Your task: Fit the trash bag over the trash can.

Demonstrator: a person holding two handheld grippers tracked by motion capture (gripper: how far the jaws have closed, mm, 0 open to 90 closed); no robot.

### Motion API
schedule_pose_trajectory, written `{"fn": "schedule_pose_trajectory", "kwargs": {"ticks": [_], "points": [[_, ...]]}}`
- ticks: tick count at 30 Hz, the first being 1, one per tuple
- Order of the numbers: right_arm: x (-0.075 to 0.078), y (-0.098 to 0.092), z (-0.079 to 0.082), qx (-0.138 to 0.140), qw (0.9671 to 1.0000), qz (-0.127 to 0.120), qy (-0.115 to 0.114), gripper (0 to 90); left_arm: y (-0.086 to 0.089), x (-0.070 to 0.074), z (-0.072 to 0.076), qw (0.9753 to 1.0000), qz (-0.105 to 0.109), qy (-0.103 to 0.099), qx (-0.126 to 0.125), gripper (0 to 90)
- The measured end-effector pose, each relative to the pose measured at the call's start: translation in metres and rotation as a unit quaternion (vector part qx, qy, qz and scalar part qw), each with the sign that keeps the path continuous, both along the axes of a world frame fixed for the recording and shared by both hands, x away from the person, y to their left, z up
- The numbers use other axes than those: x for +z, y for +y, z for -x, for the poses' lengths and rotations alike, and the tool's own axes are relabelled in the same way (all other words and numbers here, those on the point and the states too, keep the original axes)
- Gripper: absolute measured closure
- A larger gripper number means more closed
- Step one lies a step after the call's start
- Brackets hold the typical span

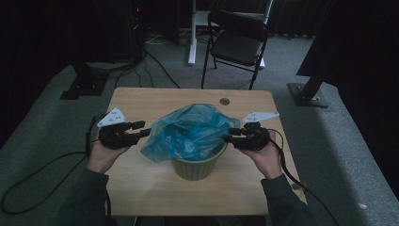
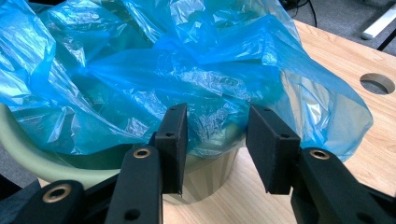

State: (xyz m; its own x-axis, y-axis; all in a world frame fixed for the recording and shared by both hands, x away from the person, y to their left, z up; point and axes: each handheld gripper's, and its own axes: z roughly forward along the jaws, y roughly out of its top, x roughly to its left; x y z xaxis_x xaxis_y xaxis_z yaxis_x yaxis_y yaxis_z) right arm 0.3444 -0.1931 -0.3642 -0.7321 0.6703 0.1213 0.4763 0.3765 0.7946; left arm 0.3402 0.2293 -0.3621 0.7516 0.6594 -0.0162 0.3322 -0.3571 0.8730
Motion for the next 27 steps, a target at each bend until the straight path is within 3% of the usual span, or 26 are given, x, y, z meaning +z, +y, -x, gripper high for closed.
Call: {"fn": "schedule_pose_trajectory", "kwargs": {"ticks": [7, 9, 11, 13, 19, 22, 24, 27], "points": [[-0.001, -0.001, 0.000, 0.000, 1.0000, -0.006, 0.001, 58.2, -0.027, 0.009, -0.010, 0.9995, -0.024, -0.010, -0.019, 56.8], [-0.001, -0.001, 0.000, -0.001, 1.0000, -0.006, 0.000, 58.1, -0.038, 0.012, -0.016, 0.9988, -0.041, -0.011, -0.024, 56.7], [-0.001, -0.001, 0.000, -0.001, 1.0000, -0.007, 0.001, 58.1, -0.041, 0.012, -0.018, 0.9985, -0.047, -0.012, -0.025, 56.0], [-0.001, -0.001, 0.000, -0.001, 1.0000, -0.007, 0.001, 58.0, -0.048, 0.013, -0.022, 0.9975, -0.067, -0.016, -0.018, 54.0], [-0.002, -0.001, 0.000, 0.000, 1.0000, -0.008, 0.003, 57.3, -0.055, 0.012, -0.031, 0.9969, -0.073, -0.019, -0.022, 48.4], [-0.002, -0.002, 0.000, 0.000, 0.9999, -0.010, 0.004, 57.3, -0.064, 0.008, -0.038, 0.9956, -0.091, -0.017, -0.016, 48.3], [-0.002, -0.002, 0.000, 0.000, 0.9999, -0.010, 0.004, 57.2, -0.067, 0.007, -0.041, 0.9953, -0.095, -0.013, -0.011, 54.4], [-0.002, -0.002, 0.000, 0.001, 0.9999, -0.013, 0.005, 57.8, -0.068, 0.007, -0.047, 0.9960, -0.089, -0.004, -0.004, 72.3]]}}
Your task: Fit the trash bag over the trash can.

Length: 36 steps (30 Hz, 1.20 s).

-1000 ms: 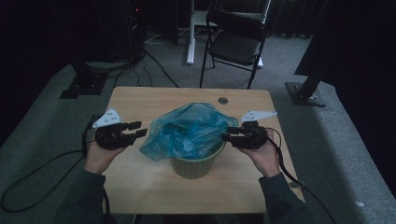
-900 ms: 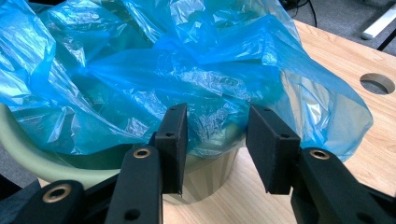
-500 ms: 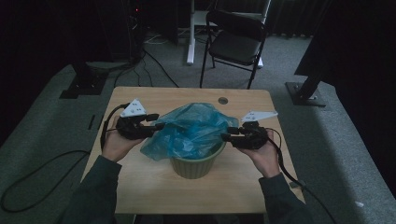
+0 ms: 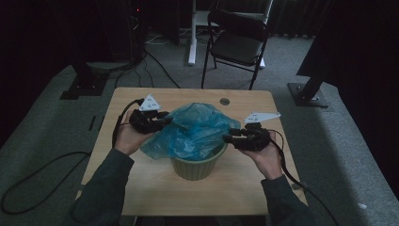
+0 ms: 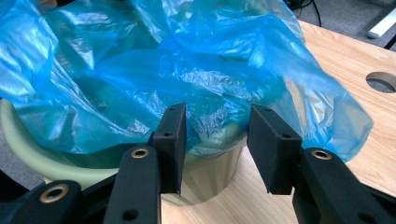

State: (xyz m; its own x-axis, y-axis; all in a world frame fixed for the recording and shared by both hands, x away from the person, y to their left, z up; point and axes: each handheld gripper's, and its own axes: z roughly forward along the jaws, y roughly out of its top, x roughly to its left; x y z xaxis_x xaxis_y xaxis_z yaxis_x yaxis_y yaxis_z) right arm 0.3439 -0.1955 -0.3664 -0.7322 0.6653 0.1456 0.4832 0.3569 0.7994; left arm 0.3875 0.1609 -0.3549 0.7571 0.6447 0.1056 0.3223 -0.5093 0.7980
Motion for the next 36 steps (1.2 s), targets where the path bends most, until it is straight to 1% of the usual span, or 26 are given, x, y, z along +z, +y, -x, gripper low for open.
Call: {"fn": "schedule_pose_trajectory", "kwargs": {"ticks": [2, 3, 4, 5, 7, 9, 10, 11, 12, 13, 14, 16, 17, 18, 19, 22, 23, 27, 29, 31, 34, 35, 36], "points": [[0.000, -0.001, 0.001, 0.002, 1.0000, -0.001, 0.000, 59.6, -0.001, 0.000, -0.002, 1.0000, 0.002, 0.002, 0.005, 79.3], [0.000, -0.001, 0.001, 0.002, 1.0000, -0.001, 0.000, 59.6, -0.001, 0.000, -0.004, 0.9999, 0.005, 0.006, 0.008, 79.3], [0.001, -0.002, 0.002, 0.003, 1.0000, -0.005, -0.001, 64.3, -0.001, 0.000, -0.005, 0.9999, 0.006, 0.007, 0.007, 84.1], [0.003, -0.004, 0.003, 0.005, 0.9999, -0.011, -0.003, 72.3, 0.000, 0.000, -0.007, 0.9998, 0.012, 0.013, 0.007, 87.0], [0.004, -0.007, 0.005, 0.009, 0.9998, -0.018, 0.000, 79.3, 0.000, 0.000, -0.009, 0.9997, 0.017, 0.015, 0.009, 87.8], [0.004, -0.007, 0.006, 0.013, 0.9997, -0.019, 0.001, 79.3, 0.000, 0.000, -0.009, 0.9997, 0.017, 0.015, 0.009, 87.9], [0.005, -0.008, 0.008, 0.018, 0.9997, -0.015, 0.001, 88.1, 0.002, -0.001, -0.012, 0.9992, 0.030, 0.022, 0.014, 88.0], [0.005, -0.007, 0.010, 0.018, 0.9998, -0.010, 0.000, 89.6, 0.002, -0.002, -0.013, 0.9991, 0.033, 0.022, 0.016, 87.9], [0.004, -0.007, 0.010, 0.018, 0.9998, -0.005, -0.001, 90.0, 0.003, -0.002, -0.014, 0.9988, 0.038, 0.024, 0.017, 87.9], [0.004, -0.007, 0.010, 0.018, 0.9998, -0.005, -0.001, 90.0, 0.003, -0.002, -0.014, 0.9988, 0.038, 0.024, 0.017, 87.9], [0.004, -0.007, 0.011, 0.019, 0.9998, -0.005, 0.001, 90.0, 0.005, -0.002, -0.015, 0.9985, 0.043, 0.027, 0.018, 87.9], [0.003, -0.008, 0.011, 0.020, 0.9998, -0.004, 0.003, 90.0, 0.005, -0.002, -0.015, 0.9985, 0.043, 0.027, 0.018, 87.9], [0.000, -0.010, 0.013, 0.030, 0.9995, -0.004, 0.011, 90.0, 0.010, -0.004, -0.018, 0.9972, 0.060, 0.035, 0.028, 87.9], [-0.001, -0.010, 0.015, 0.034, 0.9993, -0.005, 0.014, 90.0, 0.012, -0.005, -0.019, 0.9968, 0.063, 0.038, 0.032, 87.9], [-0.002, -0.011, 0.016, 0.038, 0.9991, -0.004, 0.017, 90.0, 0.014, -0.006, -0.020, 0.9966, 0.063, 0.041, 0.034, 87.9], [-0.003, -0.012, 0.018, 0.040, 0.9990, -0.002, 0.019, 90.0, 0.014, -0.006, -0.020, 0.9966, 0.063, 0.041, 0.034, 88.0], [-0.007, -0.013, 0.022, 0.047, 0.9985, -0.003, 0.029, 90.0, 0.019, -0.010, -0.026, 0.9940, 0.079, 0.059, 0.047, 88.0], [-0.013, -0.014, 0.025, 0.053, 0.9978, 0.000, 0.039, 90.0, 0.021, -0.015, -0.030, 0.9924, 0.084, 0.069, 0.057, 88.1], [-0.021, -0.014, 0.028, 0.057, 0.9972, 0.005, 0.048, 90.0, 0.025, -0.020, -0.034, 0.9905, 0.092, 0.077, 0.068, 88.1], [-0.025, -0.015, 0.029, 0.060, 0.9967, 0.002, 0.055, 90.0, 0.027, -0.023, -0.036, 0.9888, 0.097, 0.086, 0.074, 88.1], [-0.027, -0.015, 0.029, 0.061, 0.9964, 0.000, 0.059, 90.0, 0.027, -0.023, -0.036, 0.9888, 0.097, 0.086, 0.074, 88.0], [-0.034, -0.015, 0.030, 0.066, 0.9954, 0.005, 0.068, 90.0, 0.031, -0.032, -0.042, 0.9856, 0.097, 0.103, 0.092, 88.0], [-0.037, -0.014, 0.030, 0.068, 0.9952, 0.007, 0.070, 90.0, 0.031, -0.034, -0.043, 0.9850, 0.097, 0.107, 0.095, 88.0]]}}
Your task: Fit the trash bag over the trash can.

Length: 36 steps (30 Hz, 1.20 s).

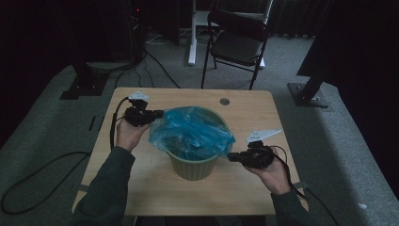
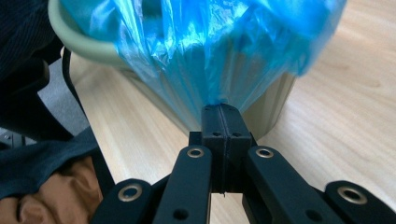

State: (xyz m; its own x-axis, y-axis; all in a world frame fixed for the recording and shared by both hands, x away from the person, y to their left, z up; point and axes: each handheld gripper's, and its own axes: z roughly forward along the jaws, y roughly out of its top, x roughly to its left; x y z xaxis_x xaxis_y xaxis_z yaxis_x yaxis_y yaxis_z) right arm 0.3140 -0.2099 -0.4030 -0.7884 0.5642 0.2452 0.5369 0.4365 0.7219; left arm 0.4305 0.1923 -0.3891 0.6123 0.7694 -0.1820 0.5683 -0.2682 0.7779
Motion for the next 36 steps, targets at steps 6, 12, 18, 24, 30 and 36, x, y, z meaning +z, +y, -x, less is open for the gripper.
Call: {"fn": "schedule_pose_trajectory", "kwargs": {"ticks": [6, 12, 18, 24, 30, 36], "points": [[-0.010, 0.001, 0.000, 0.006, 0.9999, 0.006, 0.014, 90.0, -0.003, -0.008, -0.008, 0.9998, 0.005, 0.018, 0.011, 88.0], [-0.009, -0.002, 0.002, 0.003, 1.0000, 0.000, 0.008, 87.7, -0.004, -0.004, -0.003, 0.9998, 0.012, 0.009, 0.015, 73.3], [0.002, -0.008, 0.004, 0.002, 0.9998, -0.013, -0.017, 67.4, 0.013, 0.007, 0.010, 0.9990, 0.038, -0.016, 0.019, 56.5], [0.013, -0.012, 0.007, -0.003, 0.9989, -0.023, -0.039, 57.5, 0.027, 0.015, 0.024, 0.9980, 0.051, -0.031, 0.022, 51.1], [0.022, -0.018, 0.008, -0.013, 0.9975, -0.039, -0.057, 50.3, 0.038, 0.026, 0.038, 0.9961, 0.065, -0.052, 0.029, 49.8], [0.032, -0.021, 0.008, -0.022, 0.9956, -0.050, -0.077, 48.9, 0.029, 0.040, 0.060, 0.9952, 0.064, -0.074, -0.007, 49.8]]}}
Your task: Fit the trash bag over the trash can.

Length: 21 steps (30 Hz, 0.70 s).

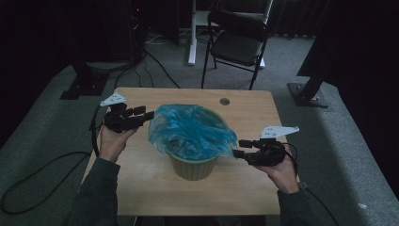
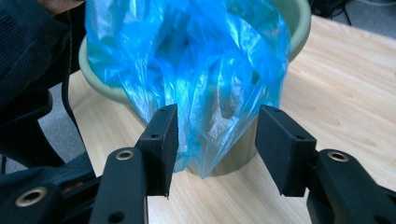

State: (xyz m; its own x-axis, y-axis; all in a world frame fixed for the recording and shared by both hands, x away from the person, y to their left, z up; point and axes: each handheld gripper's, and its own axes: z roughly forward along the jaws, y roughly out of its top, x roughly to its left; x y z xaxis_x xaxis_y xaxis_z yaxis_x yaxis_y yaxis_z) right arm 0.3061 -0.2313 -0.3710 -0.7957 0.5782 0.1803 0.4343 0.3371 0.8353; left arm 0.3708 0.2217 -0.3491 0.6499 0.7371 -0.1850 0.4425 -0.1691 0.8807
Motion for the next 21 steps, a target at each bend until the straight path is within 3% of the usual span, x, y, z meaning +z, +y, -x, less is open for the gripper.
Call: {"fn": "schedule_pose_trajectory", "kwargs": {"ticks": [4, 6, 7, 8, 10, 12, 14, 21], "points": [[0.006, 0.001, -0.002, -0.007, 0.9999, -0.003, -0.013, 49.2, -0.011, 0.006, 0.011, 0.9992, -0.003, -0.008, -0.039, 49.3], [0.007, 0.002, -0.003, -0.009, 0.9998, -0.001, -0.016, 49.2, -0.011, 0.006, 0.011, 0.9992, -0.003, -0.008, -0.039, 49.2], [0.009, 0.002, -0.005, -0.013, 0.9997, -0.002, -0.019, 49.3, -0.016, 0.011, 0.018, 0.9976, -0.001, -0.014, -0.068, 48.7], [0.009, 0.002, -0.005, -0.013, 0.9997, -0.002, -0.019, 49.3, -0.016, 0.011, 0.018, 0.9976, -0.001, -0.014, -0.068, 47.8], [0.011, 0.002, -0.007, -0.018, 0.9995, -0.005, -0.025, 49.5, -0.021, 0.015, 0.025, 0.9955, 0.001, -0.020, -0.093, 46.9], [0.011, 0.002, -0.008, -0.020, 0.9995, -0.006, -0.025, 49.5, -0.021, 0.015, 0.025, 0.9955, 0.001, -0.020, -0.093, 46.3], [0.012, 0.003, -0.010, -0.025, 0.9993, -0.010, -0.027, 49.4, -0.031, 0.015, 0.032, 0.9924, -0.017, -0.021, -0.120, 45.0], [0.014, 0.002, -0.012, -0.030, 0.9990, -0.012, -0.030, 48.7, -0.043, 0.001, 0.042, 0.9908, -0.046, -0.015, -0.126, 47.8]]}}
